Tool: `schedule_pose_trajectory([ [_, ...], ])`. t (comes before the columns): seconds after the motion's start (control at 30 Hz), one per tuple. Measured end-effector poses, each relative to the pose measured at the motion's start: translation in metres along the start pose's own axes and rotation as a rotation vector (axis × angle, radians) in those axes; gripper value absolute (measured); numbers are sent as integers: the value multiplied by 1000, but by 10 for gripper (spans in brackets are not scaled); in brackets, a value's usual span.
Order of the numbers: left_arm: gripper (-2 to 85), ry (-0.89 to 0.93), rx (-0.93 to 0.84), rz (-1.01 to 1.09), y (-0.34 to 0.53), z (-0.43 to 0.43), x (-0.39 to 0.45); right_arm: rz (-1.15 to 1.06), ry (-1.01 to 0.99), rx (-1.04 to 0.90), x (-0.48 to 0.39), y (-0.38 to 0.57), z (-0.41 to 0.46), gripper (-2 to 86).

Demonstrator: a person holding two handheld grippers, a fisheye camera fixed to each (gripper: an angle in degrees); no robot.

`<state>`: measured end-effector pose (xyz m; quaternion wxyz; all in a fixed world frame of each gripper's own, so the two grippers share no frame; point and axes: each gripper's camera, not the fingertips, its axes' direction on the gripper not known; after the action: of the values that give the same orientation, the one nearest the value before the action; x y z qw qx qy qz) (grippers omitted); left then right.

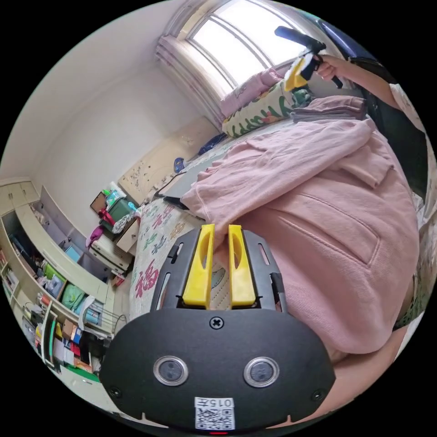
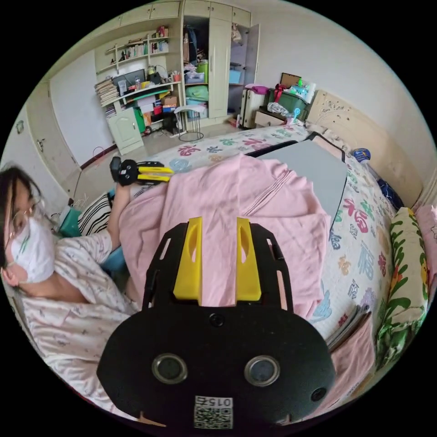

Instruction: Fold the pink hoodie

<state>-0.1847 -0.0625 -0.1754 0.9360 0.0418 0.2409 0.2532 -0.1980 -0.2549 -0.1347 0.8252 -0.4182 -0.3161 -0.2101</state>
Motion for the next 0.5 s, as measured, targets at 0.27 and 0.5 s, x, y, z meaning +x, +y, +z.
schedule_pose_trajectory([
  [0.27,63,0,-45,73,3,19,17,202,-69,-121,56,-159,122,104],
  [0.5,21,-4,-24,105,13,20,26,327,-171,-197,85,-223,168,89],
])
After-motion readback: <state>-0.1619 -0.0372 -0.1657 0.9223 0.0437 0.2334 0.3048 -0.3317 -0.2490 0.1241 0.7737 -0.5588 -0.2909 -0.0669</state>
